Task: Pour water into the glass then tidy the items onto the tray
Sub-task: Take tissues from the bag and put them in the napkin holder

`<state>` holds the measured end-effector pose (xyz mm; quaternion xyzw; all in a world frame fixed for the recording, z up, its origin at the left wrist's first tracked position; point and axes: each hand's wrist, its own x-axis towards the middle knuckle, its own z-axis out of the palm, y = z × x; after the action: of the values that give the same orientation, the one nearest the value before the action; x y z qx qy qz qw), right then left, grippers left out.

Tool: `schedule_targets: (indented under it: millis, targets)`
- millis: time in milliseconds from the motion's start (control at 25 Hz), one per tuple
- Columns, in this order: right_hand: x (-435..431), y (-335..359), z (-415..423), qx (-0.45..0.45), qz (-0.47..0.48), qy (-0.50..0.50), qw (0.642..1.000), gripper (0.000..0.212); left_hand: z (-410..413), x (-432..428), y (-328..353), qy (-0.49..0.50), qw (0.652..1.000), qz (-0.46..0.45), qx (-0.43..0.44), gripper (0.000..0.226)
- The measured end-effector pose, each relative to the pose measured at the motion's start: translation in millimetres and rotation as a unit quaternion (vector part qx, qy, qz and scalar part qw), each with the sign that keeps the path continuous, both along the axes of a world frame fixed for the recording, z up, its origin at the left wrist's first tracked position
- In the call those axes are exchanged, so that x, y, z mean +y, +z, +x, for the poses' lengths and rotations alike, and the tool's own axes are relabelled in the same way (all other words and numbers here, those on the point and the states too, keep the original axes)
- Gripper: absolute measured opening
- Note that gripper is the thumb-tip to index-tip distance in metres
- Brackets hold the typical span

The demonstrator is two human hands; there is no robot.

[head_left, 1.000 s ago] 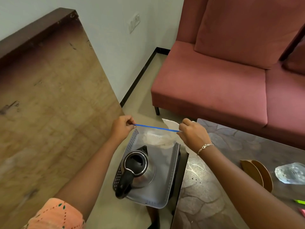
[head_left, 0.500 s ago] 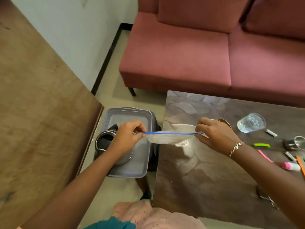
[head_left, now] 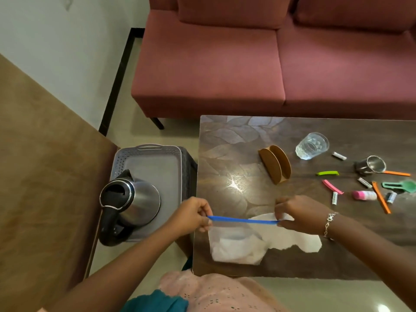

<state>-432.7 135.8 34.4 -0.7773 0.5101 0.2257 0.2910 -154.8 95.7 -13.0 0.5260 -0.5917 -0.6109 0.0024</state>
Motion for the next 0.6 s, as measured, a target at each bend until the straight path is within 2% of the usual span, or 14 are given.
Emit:
schedule_targets:
  millis: [240, 320, 360, 440, 520, 600]
  targets:
    - [-32.5, -52.7, -7.3, 0.046, -0.045, -0.046, 0.997, 0.026, -32.3, -31.2, -40.3, 0.098, 0.991, -0.004, -0.093, 0.024]
    - [-40.8, -58.3, -12.7, 0.039, -0.069, -0.078, 0.994, 0.023, -36.6, -39.0, -46.9, 0.125, 0.983, -0.035, -0.126, 0.015]
    - [-43.6, -58.8, -17.0, 0.034, -0.086, -0.093, 0.991, 0.02, -38.3, -41.1, -48.3, 0.119, 0.978, -0.073, -0.157, 0.017]
    - [-47.0, -54.1, -26.1, 0.021, -0.13, -0.122, 0.984, 0.018, -41.5, -42.6, -46.4, 0.102, 0.969, -0.121, -0.191, 0.035]
    - [-48.9, -40.7, -33.5, -0.008, -0.177, -0.163, 0.971, 0.02, -47.0, -38.9, -37.4, 0.125, 0.974, -0.113, -0.153, 0.035]
    - [-49.3, -18.1, -37.7, -0.049, -0.212, -0.197, 0.956, 0.019, -55.8, -30.1, -26.1, 0.138, 0.984, -0.085, -0.077, 0.033]
